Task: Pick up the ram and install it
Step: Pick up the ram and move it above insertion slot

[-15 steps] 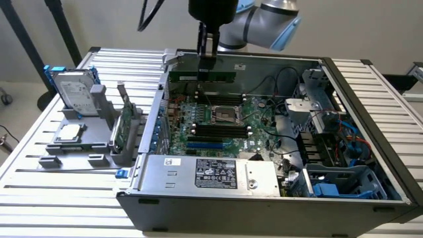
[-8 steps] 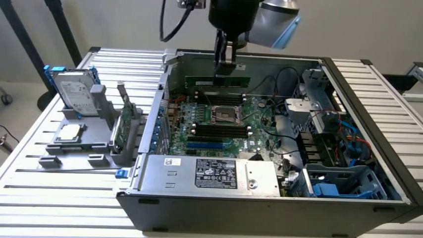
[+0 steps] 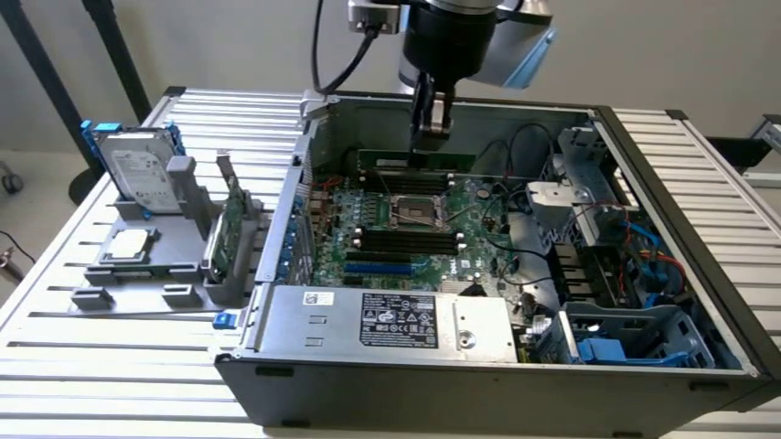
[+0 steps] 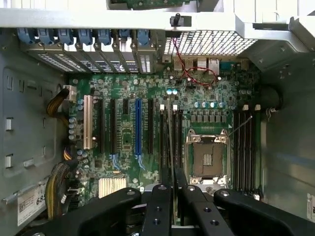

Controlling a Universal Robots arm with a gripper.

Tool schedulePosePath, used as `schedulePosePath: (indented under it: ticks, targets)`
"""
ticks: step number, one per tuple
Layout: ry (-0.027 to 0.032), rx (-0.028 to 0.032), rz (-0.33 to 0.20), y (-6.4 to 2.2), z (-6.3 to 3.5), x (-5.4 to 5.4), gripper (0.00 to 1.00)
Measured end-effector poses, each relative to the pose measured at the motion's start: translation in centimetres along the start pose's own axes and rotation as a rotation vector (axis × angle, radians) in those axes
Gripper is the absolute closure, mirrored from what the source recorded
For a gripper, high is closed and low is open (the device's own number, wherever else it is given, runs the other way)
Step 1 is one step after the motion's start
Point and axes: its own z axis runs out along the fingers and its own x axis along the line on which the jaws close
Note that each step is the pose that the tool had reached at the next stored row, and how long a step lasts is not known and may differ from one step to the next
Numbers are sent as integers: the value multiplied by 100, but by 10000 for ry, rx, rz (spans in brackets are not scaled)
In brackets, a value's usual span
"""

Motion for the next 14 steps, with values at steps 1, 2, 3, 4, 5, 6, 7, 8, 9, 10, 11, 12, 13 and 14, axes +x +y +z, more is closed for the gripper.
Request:
schedulePosePath:
  ticks: [1,2,3,4,5,6,7,8,9,10,11,12,13,14]
  targets:
    - [-9,3,103,-3,19,0,86]
    - [-16,5,178,-6,37,-1,86]
    - [-22,7,241,-8,55,-3,86]
    - [-25,8,287,-12,72,-8,86]
    - [-25,8,319,-14,89,-16,86]
    - [-30,10,342,-16,109,-28,86]
    - [-32,10,356,-17,129,-42,86]
    - [-32,11,371,-19,147,-56,86]
    - [-35,12,384,-21,166,-71,86]
    - [-35,11,397,-22,184,-84,86]
    - [-36,12,414,-25,202,-96,86]
    - [-37,13,432,-28,220,-106,86]
    - [-39,13,450,-33,238,-116,86]
    - [-41,14,467,-40,257,-126,86]
